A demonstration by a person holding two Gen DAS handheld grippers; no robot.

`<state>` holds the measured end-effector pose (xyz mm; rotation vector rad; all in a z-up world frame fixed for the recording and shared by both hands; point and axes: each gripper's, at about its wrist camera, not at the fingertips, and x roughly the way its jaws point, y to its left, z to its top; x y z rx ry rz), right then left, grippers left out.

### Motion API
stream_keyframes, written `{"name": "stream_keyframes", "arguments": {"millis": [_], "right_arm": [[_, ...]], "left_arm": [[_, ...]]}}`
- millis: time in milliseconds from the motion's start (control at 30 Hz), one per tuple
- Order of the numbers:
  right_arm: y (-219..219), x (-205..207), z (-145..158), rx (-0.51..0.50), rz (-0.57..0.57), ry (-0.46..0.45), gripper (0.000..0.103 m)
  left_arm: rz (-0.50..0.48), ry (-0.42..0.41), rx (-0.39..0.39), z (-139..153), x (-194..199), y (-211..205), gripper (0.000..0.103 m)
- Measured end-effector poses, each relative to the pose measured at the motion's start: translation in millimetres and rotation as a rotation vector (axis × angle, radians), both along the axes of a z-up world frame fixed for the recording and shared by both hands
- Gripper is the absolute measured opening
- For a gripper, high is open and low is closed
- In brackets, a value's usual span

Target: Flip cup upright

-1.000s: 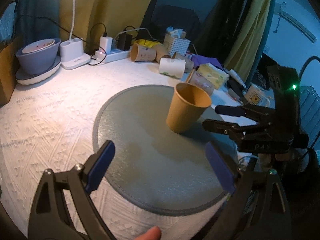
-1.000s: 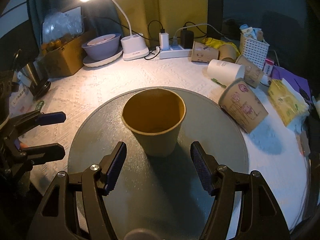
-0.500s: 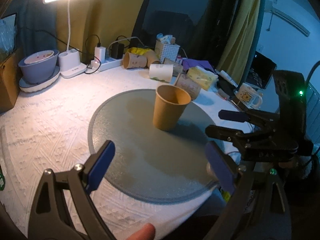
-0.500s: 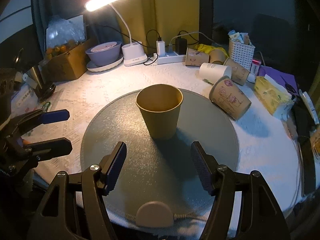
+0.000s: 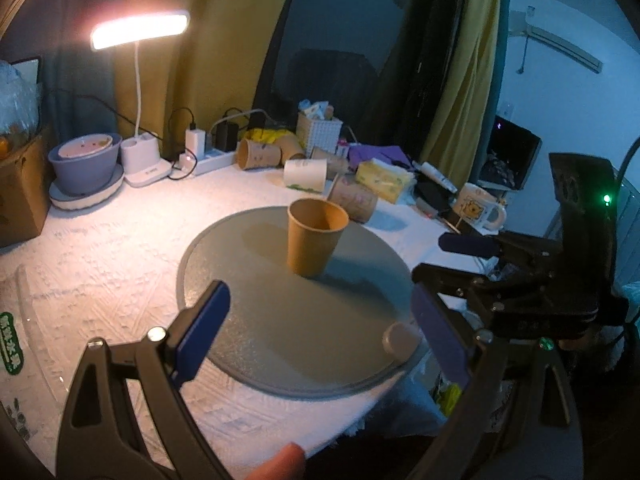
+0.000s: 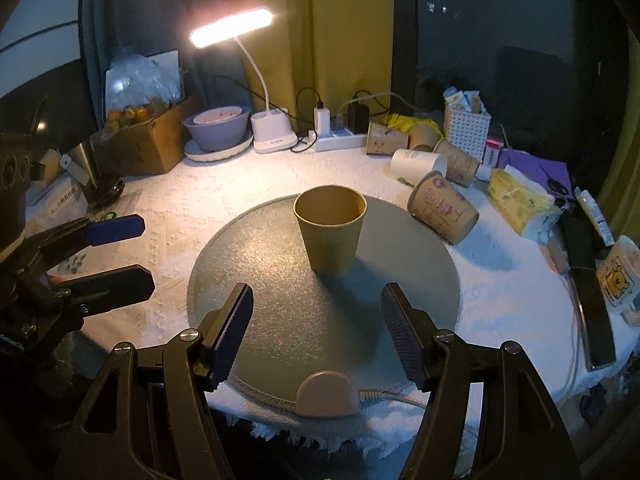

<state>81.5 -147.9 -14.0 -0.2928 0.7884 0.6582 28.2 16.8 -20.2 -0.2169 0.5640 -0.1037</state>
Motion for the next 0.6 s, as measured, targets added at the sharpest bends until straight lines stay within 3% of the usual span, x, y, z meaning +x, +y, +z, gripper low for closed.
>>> {"name": "stream_keyframes", "arguments": {"millis": [600], "right_arm": [[-14.9,-42.7,55.2,0.06,-0.011,-0.138,0.069]], "left_arm": [[0.002,-0.158,0.056,46.7,-42.5,-19.0,0.093]]}}
